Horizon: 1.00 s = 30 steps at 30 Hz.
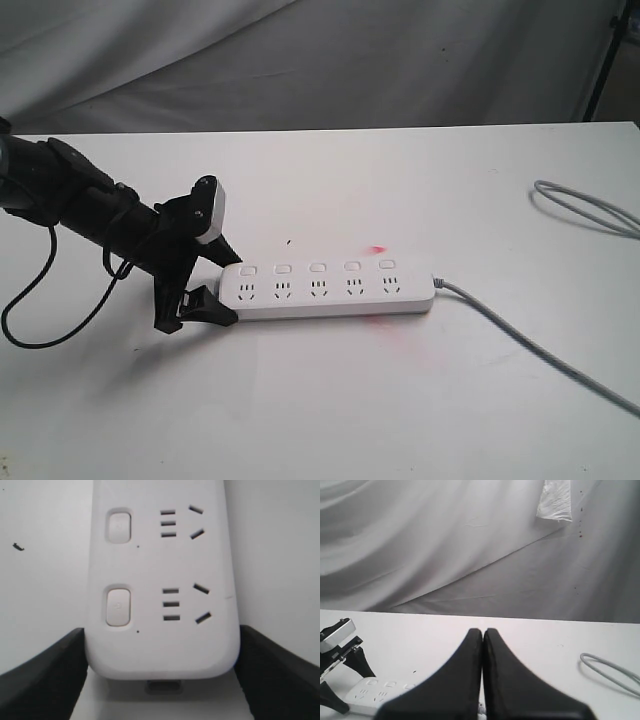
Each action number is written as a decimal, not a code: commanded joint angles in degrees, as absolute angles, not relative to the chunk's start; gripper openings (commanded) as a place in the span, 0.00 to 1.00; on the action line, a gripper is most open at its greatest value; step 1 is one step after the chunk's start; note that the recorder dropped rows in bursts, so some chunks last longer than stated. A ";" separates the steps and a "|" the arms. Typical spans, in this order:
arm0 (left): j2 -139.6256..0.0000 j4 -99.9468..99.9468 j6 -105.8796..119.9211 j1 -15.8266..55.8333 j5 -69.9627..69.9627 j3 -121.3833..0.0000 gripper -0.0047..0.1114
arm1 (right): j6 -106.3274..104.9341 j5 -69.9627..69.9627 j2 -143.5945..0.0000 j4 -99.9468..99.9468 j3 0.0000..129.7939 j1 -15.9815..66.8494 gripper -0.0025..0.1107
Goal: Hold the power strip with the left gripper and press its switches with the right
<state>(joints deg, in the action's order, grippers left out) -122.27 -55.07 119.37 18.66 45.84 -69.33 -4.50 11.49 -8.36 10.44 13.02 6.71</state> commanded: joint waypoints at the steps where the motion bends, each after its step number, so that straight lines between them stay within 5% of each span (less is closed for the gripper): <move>1: -122.24 -54.88 119.35 18.94 45.84 -69.62 0.64 | -3.78 7.93 -5.40 9.56 8.78 6.76 0.02; 30: -122.24 -54.88 119.35 18.94 45.84 -69.62 0.64 | -1.16 9.61 0.00 9.99 0.00 6.76 0.02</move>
